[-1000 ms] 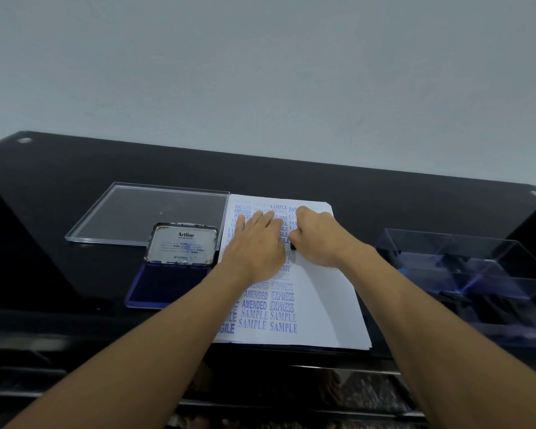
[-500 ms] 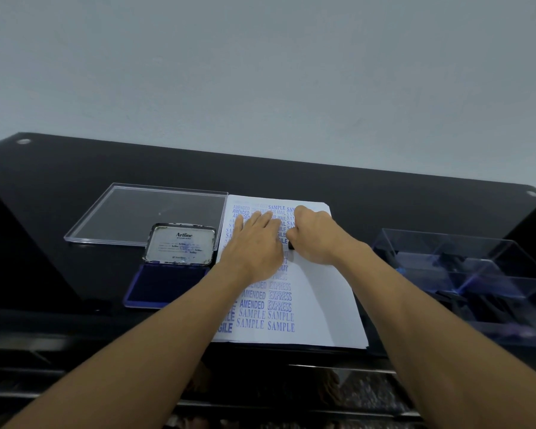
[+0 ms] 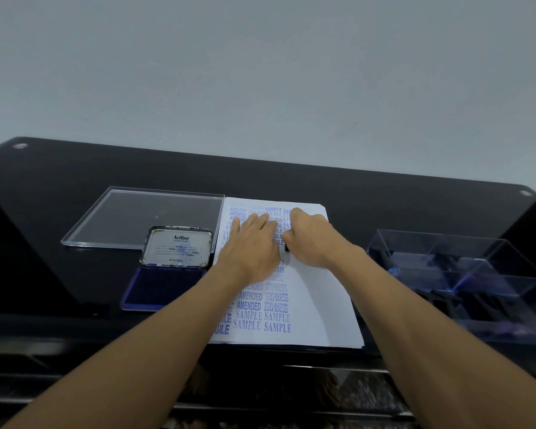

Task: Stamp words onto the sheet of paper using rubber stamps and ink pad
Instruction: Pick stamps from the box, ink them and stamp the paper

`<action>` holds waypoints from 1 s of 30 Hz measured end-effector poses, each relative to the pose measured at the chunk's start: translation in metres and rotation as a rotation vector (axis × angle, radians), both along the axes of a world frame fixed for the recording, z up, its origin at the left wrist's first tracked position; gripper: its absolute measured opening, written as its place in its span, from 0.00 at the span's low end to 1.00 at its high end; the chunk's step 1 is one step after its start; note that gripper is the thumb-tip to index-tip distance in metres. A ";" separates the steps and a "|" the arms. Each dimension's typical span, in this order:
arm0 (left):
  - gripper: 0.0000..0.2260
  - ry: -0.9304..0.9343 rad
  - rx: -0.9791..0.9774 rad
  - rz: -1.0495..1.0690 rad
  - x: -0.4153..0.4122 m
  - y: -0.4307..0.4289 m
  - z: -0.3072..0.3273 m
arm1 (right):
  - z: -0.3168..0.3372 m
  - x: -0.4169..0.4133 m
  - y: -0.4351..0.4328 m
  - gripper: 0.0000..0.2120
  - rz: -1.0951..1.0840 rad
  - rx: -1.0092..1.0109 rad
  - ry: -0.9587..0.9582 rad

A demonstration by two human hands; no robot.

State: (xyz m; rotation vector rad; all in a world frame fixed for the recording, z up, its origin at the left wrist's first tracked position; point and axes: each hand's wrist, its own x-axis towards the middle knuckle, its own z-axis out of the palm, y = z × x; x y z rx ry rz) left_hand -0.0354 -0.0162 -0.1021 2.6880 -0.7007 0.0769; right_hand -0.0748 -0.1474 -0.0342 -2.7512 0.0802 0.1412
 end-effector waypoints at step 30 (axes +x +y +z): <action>0.21 0.136 -0.189 0.070 -0.005 0.000 0.024 | 0.018 0.007 -0.026 0.09 -0.139 0.189 -0.198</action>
